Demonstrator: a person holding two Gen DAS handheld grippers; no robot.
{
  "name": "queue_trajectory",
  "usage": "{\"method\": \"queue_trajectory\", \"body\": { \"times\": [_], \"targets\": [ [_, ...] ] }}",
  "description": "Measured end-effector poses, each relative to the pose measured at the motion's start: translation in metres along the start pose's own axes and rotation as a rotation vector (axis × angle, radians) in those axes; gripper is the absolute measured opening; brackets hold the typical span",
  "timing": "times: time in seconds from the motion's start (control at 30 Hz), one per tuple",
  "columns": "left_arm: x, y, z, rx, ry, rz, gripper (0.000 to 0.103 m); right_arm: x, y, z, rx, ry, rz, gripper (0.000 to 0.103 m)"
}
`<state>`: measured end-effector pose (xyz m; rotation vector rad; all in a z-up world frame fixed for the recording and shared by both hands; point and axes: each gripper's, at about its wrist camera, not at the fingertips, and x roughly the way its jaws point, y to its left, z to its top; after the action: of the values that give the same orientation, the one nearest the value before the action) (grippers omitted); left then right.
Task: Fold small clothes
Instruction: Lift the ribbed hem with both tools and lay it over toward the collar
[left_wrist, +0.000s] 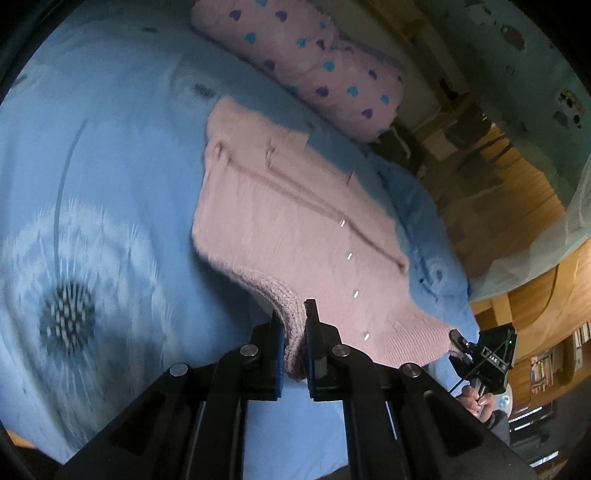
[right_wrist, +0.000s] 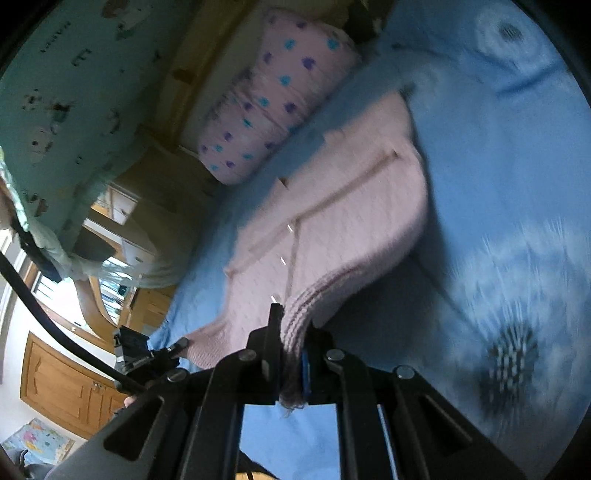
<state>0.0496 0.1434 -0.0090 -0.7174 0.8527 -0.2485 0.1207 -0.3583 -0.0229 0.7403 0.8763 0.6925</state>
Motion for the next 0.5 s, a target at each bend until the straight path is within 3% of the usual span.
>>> {"method": "queue_trajectory", "body": {
  "times": [0.3,0.5],
  "targets": [
    [0.004,-0.002,0.049,-0.007,-0.061,-0.025,0.002,0.001,0.011,0.042,-0.005,-0.097,0.038,0.008],
    [0.009,-0.007,0.056,0.003,-0.075,-0.032,0.002,0.008,0.016,0.056,-0.02,-0.107,0.037,0.008]
  ]
}}
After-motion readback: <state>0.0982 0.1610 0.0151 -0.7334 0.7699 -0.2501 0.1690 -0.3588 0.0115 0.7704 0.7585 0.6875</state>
